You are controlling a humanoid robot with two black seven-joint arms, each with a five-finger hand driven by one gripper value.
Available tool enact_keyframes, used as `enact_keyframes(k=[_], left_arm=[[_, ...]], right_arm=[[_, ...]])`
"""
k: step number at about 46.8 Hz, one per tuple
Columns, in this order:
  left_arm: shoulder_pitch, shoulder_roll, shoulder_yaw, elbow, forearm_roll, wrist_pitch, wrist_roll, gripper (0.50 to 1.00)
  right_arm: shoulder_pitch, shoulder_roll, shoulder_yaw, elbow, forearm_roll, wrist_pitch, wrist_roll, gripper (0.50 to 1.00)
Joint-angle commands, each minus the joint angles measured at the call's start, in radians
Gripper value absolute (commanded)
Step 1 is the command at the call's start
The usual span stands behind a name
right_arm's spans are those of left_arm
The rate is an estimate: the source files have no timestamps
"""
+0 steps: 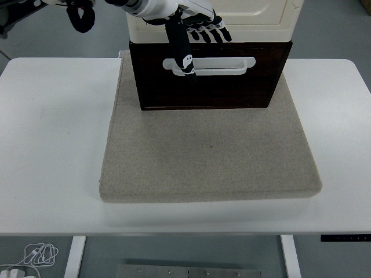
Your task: Open the drawer under the combination cabinet
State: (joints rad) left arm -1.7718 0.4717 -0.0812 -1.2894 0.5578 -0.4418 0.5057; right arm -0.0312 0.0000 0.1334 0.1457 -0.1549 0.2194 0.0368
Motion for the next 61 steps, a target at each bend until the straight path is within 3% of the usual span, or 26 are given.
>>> enact_keyframes(k=[1,13,17,29,61], left_arm=[[0.011,-0.024,0.0,0.008,-0.003,0.003,0.028,1.0],[0.014,-0.038,0.0,0.038,-0.041,0.017,0.086,1.0],[0.018,-0.057,0.0,0.044,-0.047,0.047,0.096,1.0],[0.038,-0.084,0.001,0.062,-0.062,0.086,0.105,1.0],[0.091,-0.099,0.012,0.108,-0.061,0.087,0.105,1.0]], right_arm=[[0.001,0.0,0.0,0.0,0.0,0.0,0.0,0.926],[0.001,0.0,0.0,0.0,0.0,0.0,0.0,0.926],[0.001,0.0,0.0,0.0,0.0,0.0,0.0,0.926],[0.001,0.0,0.0,0.0,0.0,0.0,0.0,0.926],[0.001,0.0,0.0,0.0,0.0,0.0,0.0,0.926]])
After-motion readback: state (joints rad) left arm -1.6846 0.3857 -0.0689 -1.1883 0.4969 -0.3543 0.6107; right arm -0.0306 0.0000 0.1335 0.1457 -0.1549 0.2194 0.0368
